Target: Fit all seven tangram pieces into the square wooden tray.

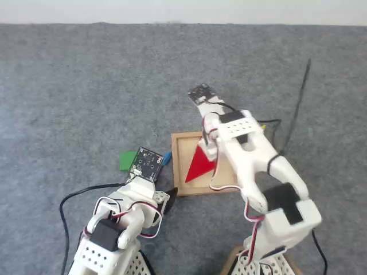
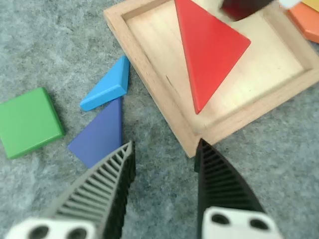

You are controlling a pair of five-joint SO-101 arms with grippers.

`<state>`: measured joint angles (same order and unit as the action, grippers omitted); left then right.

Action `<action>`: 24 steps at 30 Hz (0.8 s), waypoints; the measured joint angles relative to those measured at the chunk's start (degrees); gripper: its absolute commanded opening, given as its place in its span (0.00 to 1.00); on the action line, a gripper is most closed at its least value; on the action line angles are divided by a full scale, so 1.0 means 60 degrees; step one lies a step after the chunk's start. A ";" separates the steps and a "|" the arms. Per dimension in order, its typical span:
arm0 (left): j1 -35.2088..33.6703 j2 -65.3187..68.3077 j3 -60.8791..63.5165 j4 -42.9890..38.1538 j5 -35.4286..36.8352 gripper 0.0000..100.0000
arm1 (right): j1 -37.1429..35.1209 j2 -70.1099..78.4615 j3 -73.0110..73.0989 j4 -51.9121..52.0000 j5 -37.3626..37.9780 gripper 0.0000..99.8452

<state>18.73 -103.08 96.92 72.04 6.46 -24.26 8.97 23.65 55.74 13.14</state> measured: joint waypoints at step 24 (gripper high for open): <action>0.0000 0.0000 0.0000 0.0000 0.0000 0.20 | -0.1700 0.0147 -0.0703 -0.0527 0.0000 0.16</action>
<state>18.73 -103.08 96.92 72.04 6.46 -34.46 9.85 19.43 52.57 13.14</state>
